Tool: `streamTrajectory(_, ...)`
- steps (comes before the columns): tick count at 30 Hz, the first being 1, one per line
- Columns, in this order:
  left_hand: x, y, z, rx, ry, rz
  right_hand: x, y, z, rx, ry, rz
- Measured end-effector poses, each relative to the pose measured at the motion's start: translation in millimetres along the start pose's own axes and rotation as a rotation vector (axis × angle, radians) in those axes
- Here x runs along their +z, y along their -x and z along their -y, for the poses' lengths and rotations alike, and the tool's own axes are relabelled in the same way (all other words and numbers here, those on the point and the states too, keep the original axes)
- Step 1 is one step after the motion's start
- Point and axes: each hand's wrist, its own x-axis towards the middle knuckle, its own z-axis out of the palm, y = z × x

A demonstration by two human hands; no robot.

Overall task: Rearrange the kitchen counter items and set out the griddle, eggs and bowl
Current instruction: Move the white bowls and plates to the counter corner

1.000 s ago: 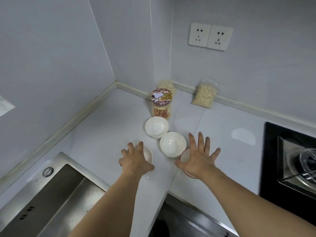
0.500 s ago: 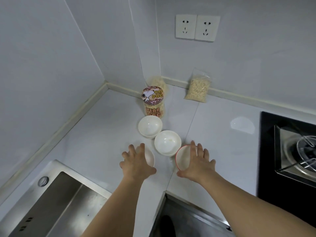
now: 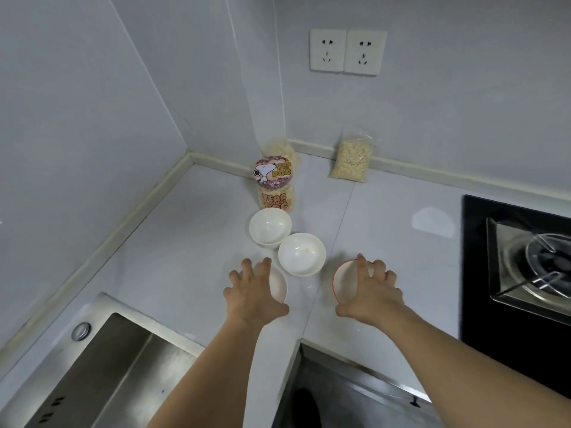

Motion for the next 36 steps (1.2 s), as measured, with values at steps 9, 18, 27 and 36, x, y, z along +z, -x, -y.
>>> streamTrajectory(9,-10,15,-92,0.348,-0.128,-0.033,-42,51,-93,0.181,-0.083,-0.178)
streamTrajectory(18,-30,78,-238,0.65,-0.201,-0.154,-78,120,-217,0.284,-0.165,-0.36)
streamTrajectory(27,-10,178,-402,0.96,-0.246,-0.266,-86,221,-381,0.439,-0.185,-0.486)
streamTrajectory(36,1,282,-564,1.275,-0.3,-0.364,-111,337,-538,0.624,-0.138,-0.696)
